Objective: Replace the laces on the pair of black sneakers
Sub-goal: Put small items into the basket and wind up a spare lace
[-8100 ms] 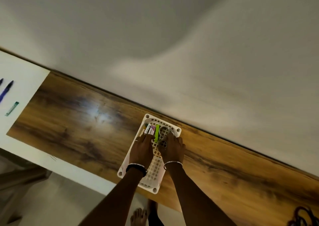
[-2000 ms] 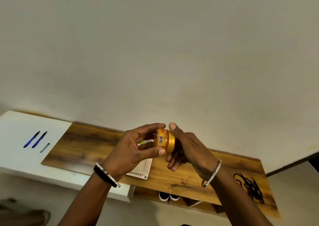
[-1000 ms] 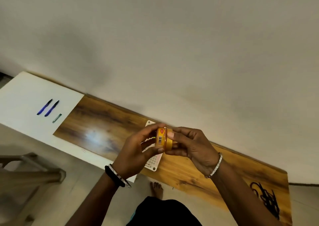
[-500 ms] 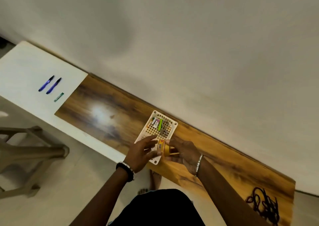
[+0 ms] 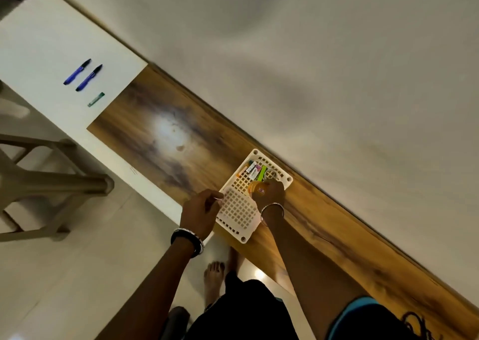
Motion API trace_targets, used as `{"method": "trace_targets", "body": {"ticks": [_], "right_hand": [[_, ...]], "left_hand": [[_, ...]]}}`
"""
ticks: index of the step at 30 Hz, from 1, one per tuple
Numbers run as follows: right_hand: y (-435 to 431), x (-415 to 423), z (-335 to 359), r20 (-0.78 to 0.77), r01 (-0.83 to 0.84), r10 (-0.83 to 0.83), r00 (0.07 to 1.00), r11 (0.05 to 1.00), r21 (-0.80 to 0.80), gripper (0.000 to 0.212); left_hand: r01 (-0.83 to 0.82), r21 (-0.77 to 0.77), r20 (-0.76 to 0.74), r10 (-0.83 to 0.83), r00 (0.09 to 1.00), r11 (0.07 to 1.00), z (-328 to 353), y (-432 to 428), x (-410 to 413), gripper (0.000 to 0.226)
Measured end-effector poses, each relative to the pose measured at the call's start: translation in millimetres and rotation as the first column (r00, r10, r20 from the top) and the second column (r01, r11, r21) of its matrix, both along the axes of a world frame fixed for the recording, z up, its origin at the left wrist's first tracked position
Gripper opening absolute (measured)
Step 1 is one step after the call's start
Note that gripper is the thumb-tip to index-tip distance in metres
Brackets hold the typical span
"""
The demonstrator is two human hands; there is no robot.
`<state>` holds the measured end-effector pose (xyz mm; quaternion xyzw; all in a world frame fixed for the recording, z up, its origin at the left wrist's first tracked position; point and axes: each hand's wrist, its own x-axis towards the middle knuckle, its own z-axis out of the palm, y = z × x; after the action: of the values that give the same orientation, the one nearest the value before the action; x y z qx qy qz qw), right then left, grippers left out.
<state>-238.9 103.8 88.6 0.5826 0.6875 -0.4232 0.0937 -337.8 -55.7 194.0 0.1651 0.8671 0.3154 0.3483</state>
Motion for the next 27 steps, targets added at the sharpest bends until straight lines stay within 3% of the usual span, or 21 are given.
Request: {"method": "trace_targets", "body": {"ticks": [10, 15, 23, 27], "right_hand": [[-2, -35, -70, 0.079, -0.136, 0.135, 0.988, 0.991, 0.015, 0.055], [-6, -36, -75, 0.025, -0.085, 0.085, 0.996, 0.996, 0.020, 0.056], [-14, 18, -32, -0.078, 0.125, -0.117, 0.990, 0.987, 0.097, 0.023], [-24, 71, -5, -0.052, 0.167, -0.164, 0.985, 0.984, 0.059, 0.015]], "left_hand": [[-0.073, -0.021, -0.008, 0.073, 0.997, 0.997, -44, -1, -1, 0.012], [-0.038, -0.015, -0.023, 0.038, 0.999, 0.999, -45, 6, 0, 0.014], [0.002, 0.062, 0.009, -0.002, 1.000, 0.998, -14, 10, 15, 0.013], [0.064, 0.093, 0.015, -0.066, 0.998, 0.994, 6, 13, 34, 0.014]]}}
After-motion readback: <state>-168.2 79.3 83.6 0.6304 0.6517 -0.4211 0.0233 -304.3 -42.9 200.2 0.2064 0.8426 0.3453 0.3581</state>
